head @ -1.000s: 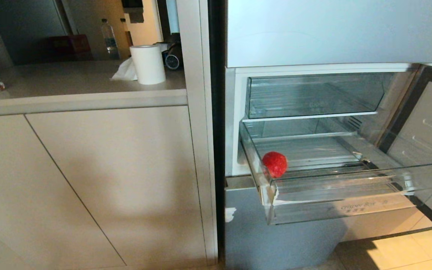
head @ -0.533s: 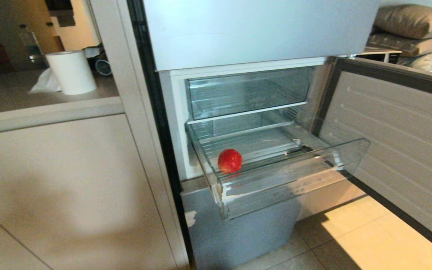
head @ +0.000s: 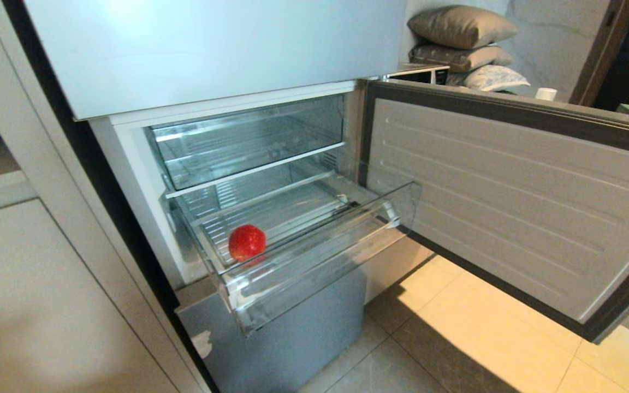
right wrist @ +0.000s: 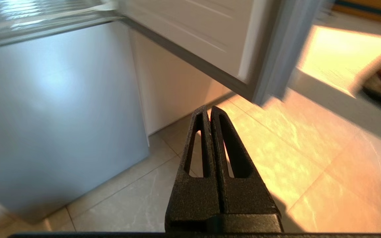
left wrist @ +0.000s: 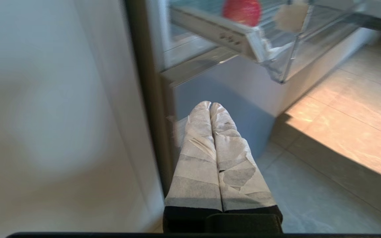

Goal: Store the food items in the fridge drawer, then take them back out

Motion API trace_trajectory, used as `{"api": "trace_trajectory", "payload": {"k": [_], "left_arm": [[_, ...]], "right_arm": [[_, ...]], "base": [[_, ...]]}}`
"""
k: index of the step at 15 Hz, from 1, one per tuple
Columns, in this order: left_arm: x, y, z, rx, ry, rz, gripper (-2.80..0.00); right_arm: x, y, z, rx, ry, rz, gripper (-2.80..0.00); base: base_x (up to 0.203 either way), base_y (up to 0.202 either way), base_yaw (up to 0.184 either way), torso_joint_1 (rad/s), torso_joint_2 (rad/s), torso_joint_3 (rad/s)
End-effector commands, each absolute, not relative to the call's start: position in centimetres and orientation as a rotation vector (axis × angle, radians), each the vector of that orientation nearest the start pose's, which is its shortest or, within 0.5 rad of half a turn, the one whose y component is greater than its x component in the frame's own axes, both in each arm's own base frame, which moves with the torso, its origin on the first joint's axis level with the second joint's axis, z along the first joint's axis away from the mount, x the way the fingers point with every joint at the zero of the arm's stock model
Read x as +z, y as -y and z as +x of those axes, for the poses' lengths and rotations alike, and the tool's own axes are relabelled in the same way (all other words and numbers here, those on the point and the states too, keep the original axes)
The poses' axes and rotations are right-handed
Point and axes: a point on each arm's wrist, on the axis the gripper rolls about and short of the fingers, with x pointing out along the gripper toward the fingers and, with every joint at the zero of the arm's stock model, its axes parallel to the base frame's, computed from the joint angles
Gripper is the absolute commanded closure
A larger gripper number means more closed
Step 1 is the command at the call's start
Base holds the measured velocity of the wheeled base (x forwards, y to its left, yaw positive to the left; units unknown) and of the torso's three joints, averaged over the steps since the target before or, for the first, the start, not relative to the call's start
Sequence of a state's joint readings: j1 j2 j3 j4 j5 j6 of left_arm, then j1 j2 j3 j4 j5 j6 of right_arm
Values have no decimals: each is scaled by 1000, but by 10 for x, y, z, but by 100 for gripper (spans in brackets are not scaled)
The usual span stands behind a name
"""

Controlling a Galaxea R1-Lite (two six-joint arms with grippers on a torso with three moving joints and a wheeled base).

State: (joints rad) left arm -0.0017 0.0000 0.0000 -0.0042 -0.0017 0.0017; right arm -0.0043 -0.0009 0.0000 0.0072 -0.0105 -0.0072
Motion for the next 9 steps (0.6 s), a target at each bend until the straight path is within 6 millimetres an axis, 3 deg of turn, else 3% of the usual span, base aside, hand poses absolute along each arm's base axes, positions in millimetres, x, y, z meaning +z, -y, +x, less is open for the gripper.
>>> {"api": "trace_trajectory", "payload": {"k": [1,3,6,9], "left_arm": [[76,0,-23,-3,3,2,0],[76,0,-23,-3,3,2,0],[76,0,-23,-3,3,2,0],[76,0,-23,-3,3,2,0]], "right_arm": [[75,0,-23,-11,-8,8,0],[78,0,-18,-13,-60,-12,0],[115,2,3,-131,-67,75,0],[149,17,40,-464,-109,236,0]], "base": [[2,5,-99,6,2,2],[0,0,0,0,0,0],[0,0,0,0,0,0],[0,0,0,0,0,0]]}}
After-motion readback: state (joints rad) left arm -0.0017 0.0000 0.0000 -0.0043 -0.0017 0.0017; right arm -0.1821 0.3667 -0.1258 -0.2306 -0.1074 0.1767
